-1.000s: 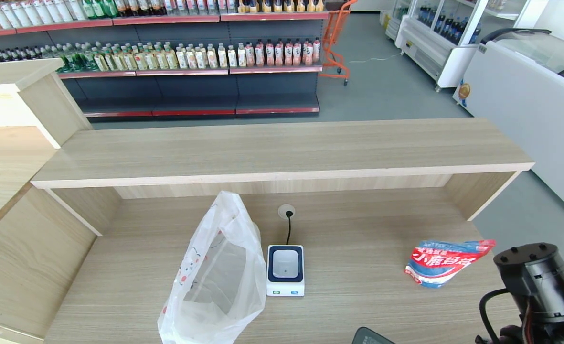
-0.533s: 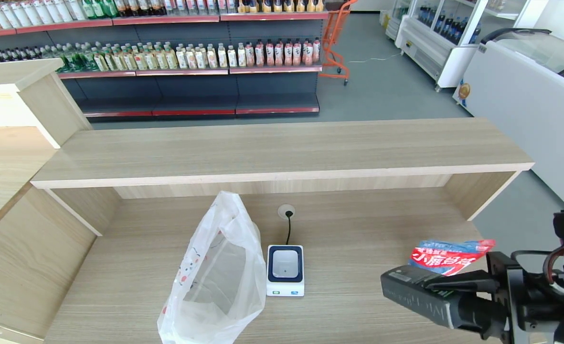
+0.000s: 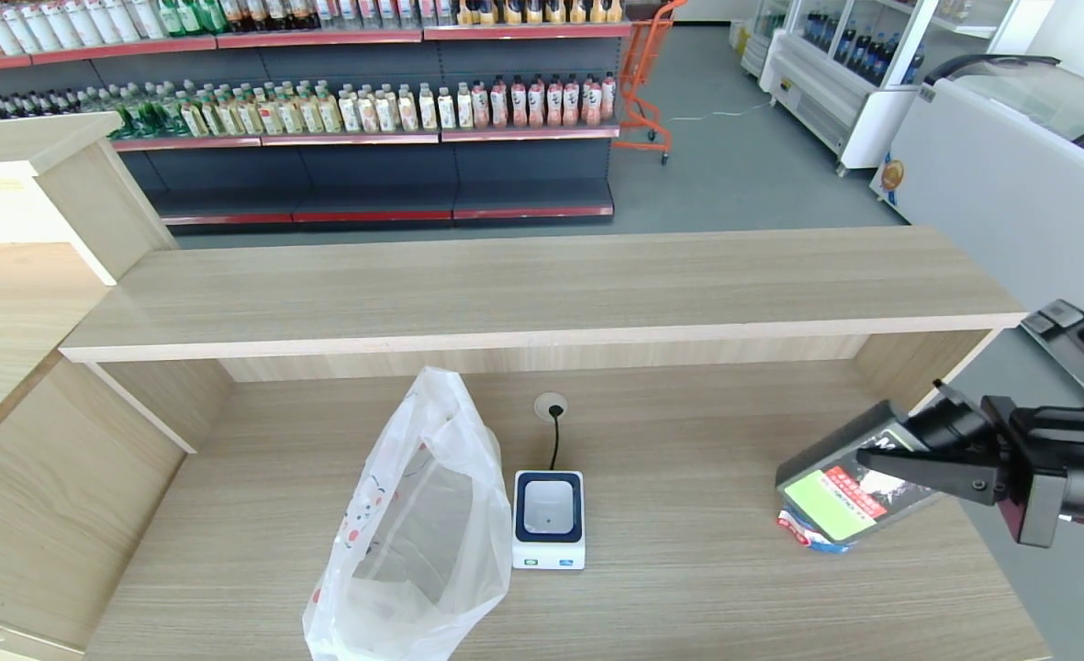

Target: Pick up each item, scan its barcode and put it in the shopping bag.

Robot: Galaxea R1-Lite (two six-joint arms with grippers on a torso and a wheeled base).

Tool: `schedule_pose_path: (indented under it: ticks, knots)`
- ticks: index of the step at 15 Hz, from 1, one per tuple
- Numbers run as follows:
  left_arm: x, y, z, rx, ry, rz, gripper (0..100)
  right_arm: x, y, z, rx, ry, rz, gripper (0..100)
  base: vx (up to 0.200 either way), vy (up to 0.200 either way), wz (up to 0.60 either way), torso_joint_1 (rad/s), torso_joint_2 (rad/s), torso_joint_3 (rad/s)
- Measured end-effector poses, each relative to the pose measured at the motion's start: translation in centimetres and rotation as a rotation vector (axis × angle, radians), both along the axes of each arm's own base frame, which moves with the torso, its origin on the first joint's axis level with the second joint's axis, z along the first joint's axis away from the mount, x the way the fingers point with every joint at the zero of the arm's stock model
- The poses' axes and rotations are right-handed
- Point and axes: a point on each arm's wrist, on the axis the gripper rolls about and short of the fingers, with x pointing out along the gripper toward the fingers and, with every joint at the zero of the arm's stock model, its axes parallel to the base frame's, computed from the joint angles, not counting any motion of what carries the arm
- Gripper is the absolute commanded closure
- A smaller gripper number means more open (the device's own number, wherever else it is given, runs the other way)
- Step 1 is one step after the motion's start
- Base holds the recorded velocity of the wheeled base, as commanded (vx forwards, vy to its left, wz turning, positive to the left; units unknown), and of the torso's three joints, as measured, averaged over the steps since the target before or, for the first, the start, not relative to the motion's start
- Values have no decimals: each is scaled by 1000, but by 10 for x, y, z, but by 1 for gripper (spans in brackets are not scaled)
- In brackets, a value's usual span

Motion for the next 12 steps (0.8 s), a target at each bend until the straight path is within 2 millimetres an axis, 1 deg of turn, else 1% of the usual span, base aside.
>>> schedule_pose_path:
  ticks: [2, 4, 6, 8, 12]
  knots:
    - [0, 0, 0, 0, 0, 0, 0, 14, 6, -10, 68, 192, -52, 100, 0, 0, 0, 0, 0, 0]
    - [0, 0, 0, 0, 0, 0, 0, 32, 15, -27, 72, 292, -36, 100, 0, 0, 0, 0, 0, 0]
    - [0, 0, 0, 0, 0, 0, 0, 52, 29, -46, 59, 371, 3, 100, 0, 0, 0, 0, 0, 0]
    - [0, 0, 0, 0, 0, 0, 0, 71, 49, -62, 34, 413, 42, 100, 0, 0, 0, 0, 0, 0]
    - [0, 0, 0, 0, 0, 0, 0, 106, 84, -94, -29, 344, 32, 100, 0, 0, 0, 0, 0, 0]
